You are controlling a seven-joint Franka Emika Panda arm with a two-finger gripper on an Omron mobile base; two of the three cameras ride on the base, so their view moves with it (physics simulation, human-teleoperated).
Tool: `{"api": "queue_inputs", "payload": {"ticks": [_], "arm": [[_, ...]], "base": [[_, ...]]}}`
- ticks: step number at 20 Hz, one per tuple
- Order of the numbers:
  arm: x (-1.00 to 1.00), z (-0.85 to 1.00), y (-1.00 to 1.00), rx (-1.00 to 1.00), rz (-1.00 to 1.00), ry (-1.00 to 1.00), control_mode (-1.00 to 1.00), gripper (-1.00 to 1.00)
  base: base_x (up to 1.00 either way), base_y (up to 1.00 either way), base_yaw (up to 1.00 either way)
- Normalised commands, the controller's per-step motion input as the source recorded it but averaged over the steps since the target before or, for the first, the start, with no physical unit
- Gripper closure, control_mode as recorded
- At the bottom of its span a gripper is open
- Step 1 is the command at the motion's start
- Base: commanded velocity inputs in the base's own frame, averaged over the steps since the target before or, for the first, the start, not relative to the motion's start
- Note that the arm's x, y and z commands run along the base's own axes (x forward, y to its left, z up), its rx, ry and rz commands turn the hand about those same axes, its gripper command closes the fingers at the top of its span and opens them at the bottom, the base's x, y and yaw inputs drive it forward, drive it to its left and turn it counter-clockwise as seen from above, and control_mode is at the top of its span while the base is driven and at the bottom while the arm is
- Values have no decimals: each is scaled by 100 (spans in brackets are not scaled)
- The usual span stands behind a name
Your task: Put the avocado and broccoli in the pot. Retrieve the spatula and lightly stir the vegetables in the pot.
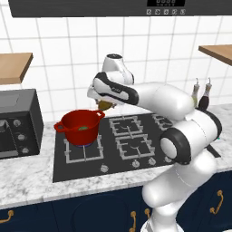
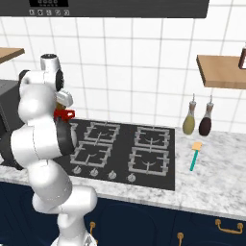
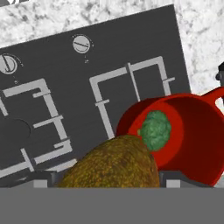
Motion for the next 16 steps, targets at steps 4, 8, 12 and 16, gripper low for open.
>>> {"api": "queue_inputs", "payload": {"ticks": [4,8,12,16], "arm": [[40,-64,66,-3,12,0,-100,100],[47,-37,54,-4,6,0,-100,100],[28,-22,45,-5,2,0,-100,100],[5,-40,20,-7,0,0,-100,100]], "base": [[0,0,0],[0,0,0],[0,0,0],[0,0,0]]}}
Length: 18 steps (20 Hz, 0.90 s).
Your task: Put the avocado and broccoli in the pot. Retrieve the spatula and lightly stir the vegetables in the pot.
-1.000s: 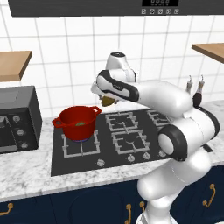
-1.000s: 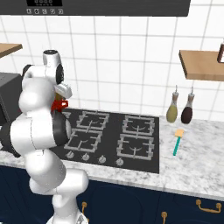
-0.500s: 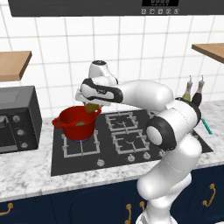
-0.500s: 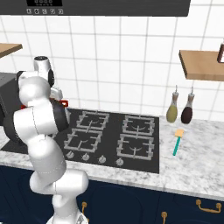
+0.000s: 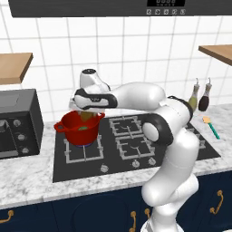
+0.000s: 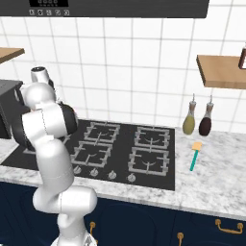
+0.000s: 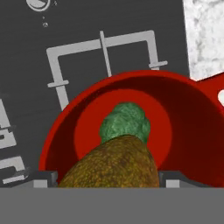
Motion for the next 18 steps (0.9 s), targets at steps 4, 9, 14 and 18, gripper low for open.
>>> {"api": "queue_inputs", "payload": {"ticks": [4,9,14,18], "arm": [[4,-43,1,-9,0,-5,-100,100],[0,-25,1,-5,0,-8,-100,-100],[0,0,0,-1,0,-7,-100,-100],[0,4,0,0,0,-2,-100,-100]], "base": [[0,0,0],[0,0,0],[0,0,0],[0,0,0]]}}
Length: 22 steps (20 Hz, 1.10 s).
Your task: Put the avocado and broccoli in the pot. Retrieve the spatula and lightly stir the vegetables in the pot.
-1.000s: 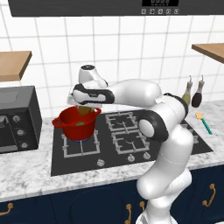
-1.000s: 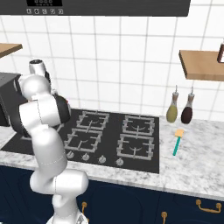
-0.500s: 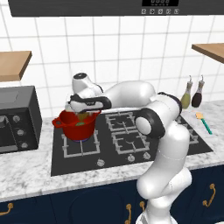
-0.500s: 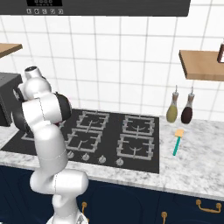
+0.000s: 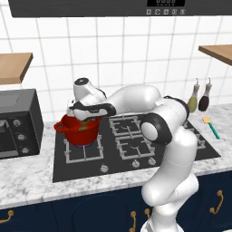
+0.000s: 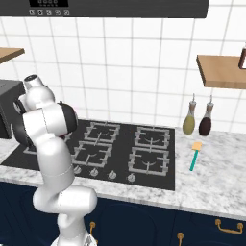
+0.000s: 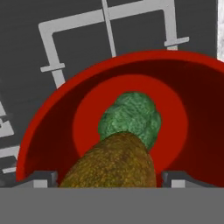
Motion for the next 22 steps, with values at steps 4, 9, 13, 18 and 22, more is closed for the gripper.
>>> {"api": "queue_inputs", "payload": {"ticks": [4,9,13,18,22], "arm": [[-5,32,-1,0,0,-2,-100,-100],[-55,84,-35,0,0,-10,-100,-100],[-96,47,-93,0,0,-4,-100,-100],[-94,3,-100,-3,0,0,-100,-100],[-73,4,-100,-18,0,1,-100,-100]], "base": [[0,0,0],[0,0,0],[0,0,0],[0,0,0],[0,0,0]]}}
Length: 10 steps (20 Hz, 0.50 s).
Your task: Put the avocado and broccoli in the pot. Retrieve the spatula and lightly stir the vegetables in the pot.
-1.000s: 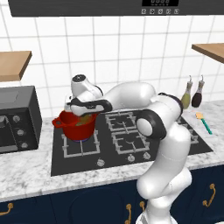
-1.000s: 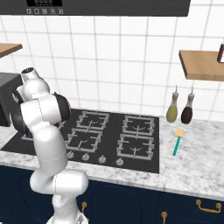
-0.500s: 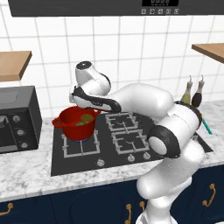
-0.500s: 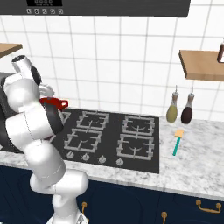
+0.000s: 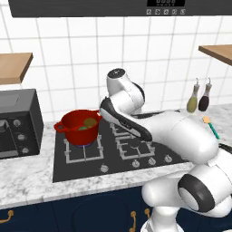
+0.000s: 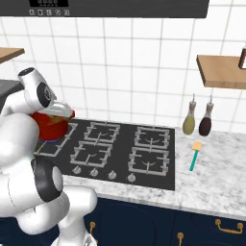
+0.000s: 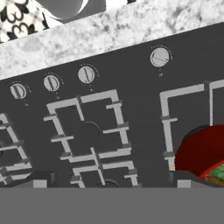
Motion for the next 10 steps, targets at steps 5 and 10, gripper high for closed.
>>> {"api": "queue_inputs", "payload": {"ticks": [5,10], "arm": [[-65,4,-100,-24,0,3,-100,-100],[-60,6,-100,-12,0,0,-100,-100]], "base": [[0,0,0],[0,0,0]]}}
